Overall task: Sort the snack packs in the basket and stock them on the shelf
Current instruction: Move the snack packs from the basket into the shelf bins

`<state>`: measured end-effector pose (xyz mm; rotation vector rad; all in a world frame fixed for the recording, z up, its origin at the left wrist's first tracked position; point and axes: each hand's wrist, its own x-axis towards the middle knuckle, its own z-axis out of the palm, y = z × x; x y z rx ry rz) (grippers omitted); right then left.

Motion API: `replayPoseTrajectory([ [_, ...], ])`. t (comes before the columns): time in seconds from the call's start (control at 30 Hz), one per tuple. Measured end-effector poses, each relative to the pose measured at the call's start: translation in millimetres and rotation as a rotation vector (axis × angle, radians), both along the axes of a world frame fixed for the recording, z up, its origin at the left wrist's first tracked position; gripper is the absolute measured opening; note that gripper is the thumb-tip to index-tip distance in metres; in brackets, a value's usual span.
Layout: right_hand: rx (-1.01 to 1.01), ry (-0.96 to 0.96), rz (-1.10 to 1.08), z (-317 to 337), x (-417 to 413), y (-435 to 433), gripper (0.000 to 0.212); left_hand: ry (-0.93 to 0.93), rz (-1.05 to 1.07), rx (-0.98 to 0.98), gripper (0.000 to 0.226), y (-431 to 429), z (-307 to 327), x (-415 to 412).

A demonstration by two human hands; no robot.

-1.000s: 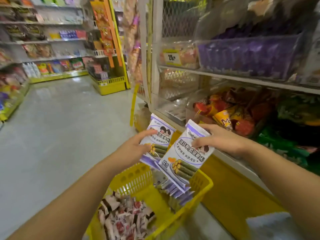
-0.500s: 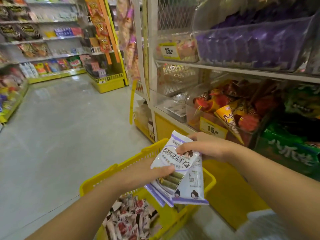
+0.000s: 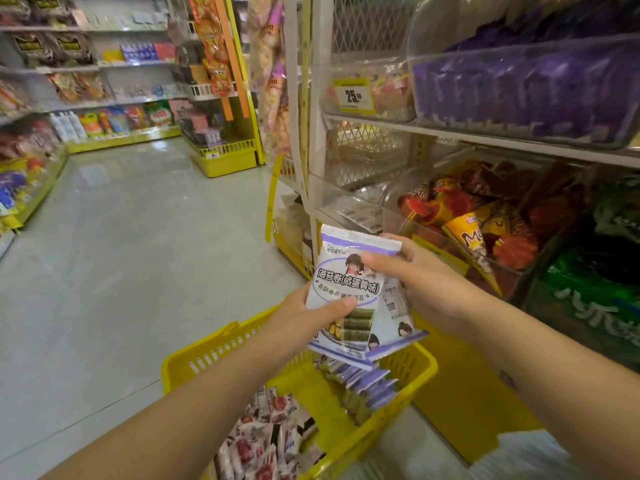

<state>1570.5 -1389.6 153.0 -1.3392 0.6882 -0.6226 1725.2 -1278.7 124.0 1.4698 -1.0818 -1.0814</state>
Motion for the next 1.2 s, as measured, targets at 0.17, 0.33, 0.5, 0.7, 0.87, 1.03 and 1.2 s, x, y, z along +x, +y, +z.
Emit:
replayPoseTrajectory([
  [0.17,-0.035,0.027,0.251,4.6,-8.4,0.2,0.044,0.095,0.044,-0.019,0.050,1.9,-1.2,0.2],
  [0.33,-0.041,0.023,0.317,-0.6,-15.4,-4.2,0.047,0.229,0.131,-0.026,0.054,1.3,0.6,3.1],
  [0.5,-0.181,0.139,-0.224,-4.0,-8.6,-5.7,0.018,0.113,0.290,-0.080,0.037,-4.6,0.7,5.4],
  [0.7,-0.041,-0.140,-0.425,7.2,-3.8,-2.5,0.015,-0.037,0.392,-0.157,0.042,-6.5,3.3,0.3],
  [0.87,-0.145,-0.136,-0.363,-1.3,14.2,19.5,0.024,-0.148,0.376,-0.232,0.062,-9.2,4.2,-20.6],
  [1.03,-0.005,-0.199,-0.149,-3.8,15.1,19.9,0.032,-0.056,0.426,-0.242,0.061,-10.3,8.4,-17.1],
  [1.2,0.003,-0.179,0.014,-3.4,8.3,8.0,0.031,0.106,0.401,-0.237,0.053,-12.1,5.5,-10.6],
])
